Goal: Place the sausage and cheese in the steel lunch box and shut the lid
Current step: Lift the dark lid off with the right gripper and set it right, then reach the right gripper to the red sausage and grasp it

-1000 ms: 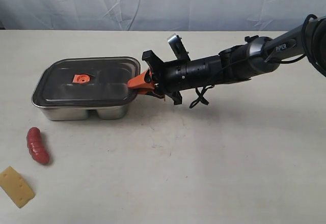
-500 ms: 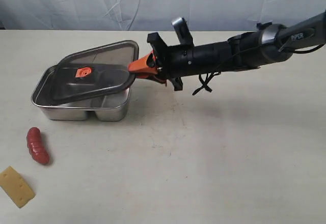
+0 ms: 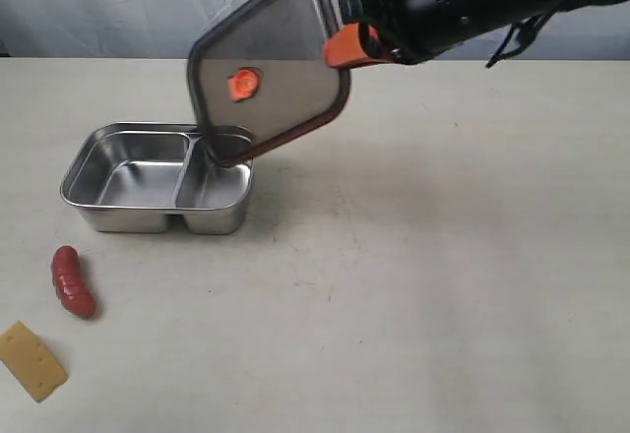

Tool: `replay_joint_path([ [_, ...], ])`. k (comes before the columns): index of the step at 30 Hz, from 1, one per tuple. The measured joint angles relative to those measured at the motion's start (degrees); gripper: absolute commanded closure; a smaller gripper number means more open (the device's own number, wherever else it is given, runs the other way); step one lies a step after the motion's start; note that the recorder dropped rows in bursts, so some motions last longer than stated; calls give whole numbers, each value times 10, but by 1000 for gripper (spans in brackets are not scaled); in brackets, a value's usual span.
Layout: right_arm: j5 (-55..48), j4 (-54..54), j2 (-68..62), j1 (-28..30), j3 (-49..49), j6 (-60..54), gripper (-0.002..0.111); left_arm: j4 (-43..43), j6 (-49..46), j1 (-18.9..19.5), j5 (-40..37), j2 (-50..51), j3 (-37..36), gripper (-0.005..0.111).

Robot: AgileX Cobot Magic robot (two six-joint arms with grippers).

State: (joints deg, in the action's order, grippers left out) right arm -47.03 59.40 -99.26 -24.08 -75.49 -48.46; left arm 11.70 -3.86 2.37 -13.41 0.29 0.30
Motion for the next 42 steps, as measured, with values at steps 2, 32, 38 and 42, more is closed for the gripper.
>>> replay_joint_path([
  [2,21,-115,36,-7,0,36,109,0,0,0,0,0,0,107],
  [32,-125,-664,-112,-398,-2,278,55,0,0,0,0,0,0,107],
  [38,-48,-599,-97,-398,-2,332,57,0,0,0,0,0,0,107],
  [42,35,-505,-87,-398,-2,338,57,0,0,0,0,0,0,107],
])
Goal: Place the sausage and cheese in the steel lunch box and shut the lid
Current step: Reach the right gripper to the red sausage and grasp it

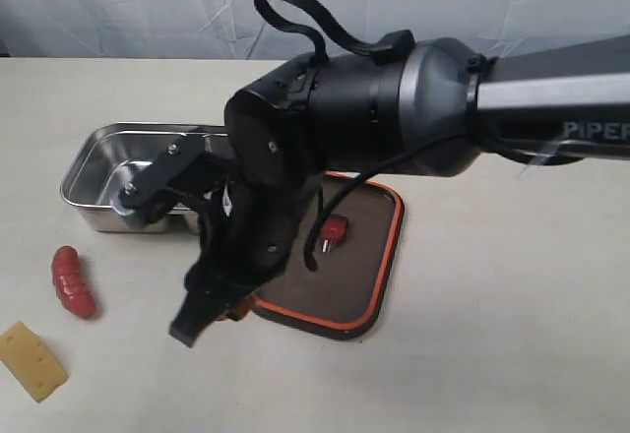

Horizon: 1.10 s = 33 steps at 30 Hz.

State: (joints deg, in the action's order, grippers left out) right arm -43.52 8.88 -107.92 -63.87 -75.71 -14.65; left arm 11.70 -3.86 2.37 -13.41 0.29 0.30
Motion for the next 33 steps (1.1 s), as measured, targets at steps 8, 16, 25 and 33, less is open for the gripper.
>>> replay_joint_path([
  [8,123,157,-29,-1,-44,-14,57,0,0,0,0,0,0,107],
  [16,102,203,-151,-1,-211,-24,57,0,0,0,0,0,0,107],
  [25,27,214,-264,-1,-331,-36,57,0,0,0,0,0,0,107],
  [33,25,228,-316,-1,-394,-40,57,0,0,0,0,0,0,107],
])
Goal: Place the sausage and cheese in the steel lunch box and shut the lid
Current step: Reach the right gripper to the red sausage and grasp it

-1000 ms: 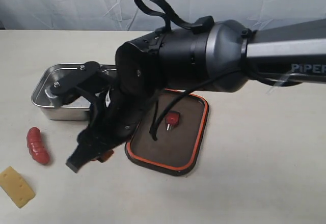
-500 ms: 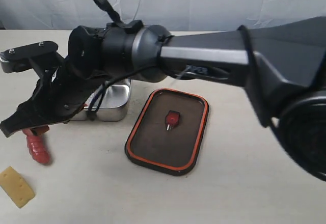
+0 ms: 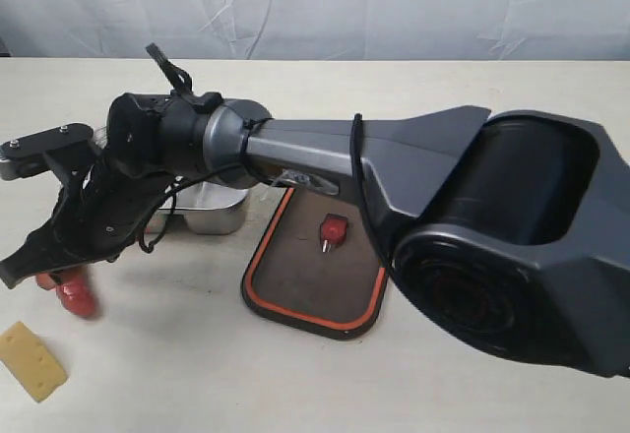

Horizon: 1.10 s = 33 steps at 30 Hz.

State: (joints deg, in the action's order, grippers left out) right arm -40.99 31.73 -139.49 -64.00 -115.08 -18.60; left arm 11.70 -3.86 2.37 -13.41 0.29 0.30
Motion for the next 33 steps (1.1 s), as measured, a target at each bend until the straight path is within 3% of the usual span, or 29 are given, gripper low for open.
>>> replay_joint_path([
  [15,-14,1,-48,-7,-49,-2,57,0,0,0,0,0,0,107],
  [23,0,-93,-58,-33,-56,21,57,0,0,0,0,0,0,107],
  [25,2,-114,-60,-39,-56,32,66,0,0,0,0,0,0,107],
  [31,-4,-153,-60,-44,-62,49,109,0,0,0,0,0,0,107],
  [33,-16,-157,-61,-45,-69,51,109,0,0,0,0,0,0,107],
])
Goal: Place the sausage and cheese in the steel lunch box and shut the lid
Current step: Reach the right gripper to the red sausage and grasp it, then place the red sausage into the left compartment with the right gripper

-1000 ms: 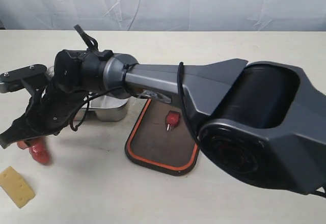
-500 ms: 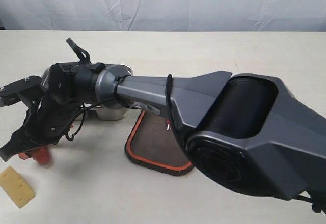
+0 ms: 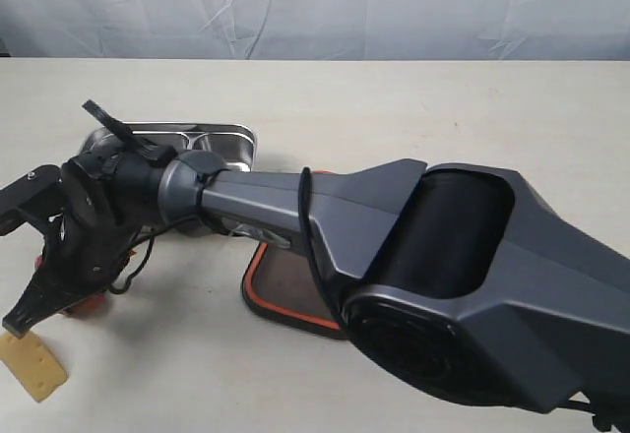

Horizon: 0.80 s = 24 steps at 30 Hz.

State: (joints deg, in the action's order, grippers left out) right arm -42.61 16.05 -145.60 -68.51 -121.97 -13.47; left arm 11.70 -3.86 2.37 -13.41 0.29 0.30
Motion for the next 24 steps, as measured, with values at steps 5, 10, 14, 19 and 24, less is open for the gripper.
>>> replay_joint_path([
  [5,-75,-4,0,0,-30,2,109,0,0,0,0,0,0,107],
  [10,-112,-11,6,-1,-50,3,109,0,0,0,0,0,0,107],
  [14,-118,-42,32,-3,-52,5,109,0,0,0,0,0,0,107],
  [19,-116,-110,64,0,-54,22,109,0,0,0,0,0,0,107],
  [24,-93,-134,71,29,-54,49,109,0,0,0,0,0,0,107],
])
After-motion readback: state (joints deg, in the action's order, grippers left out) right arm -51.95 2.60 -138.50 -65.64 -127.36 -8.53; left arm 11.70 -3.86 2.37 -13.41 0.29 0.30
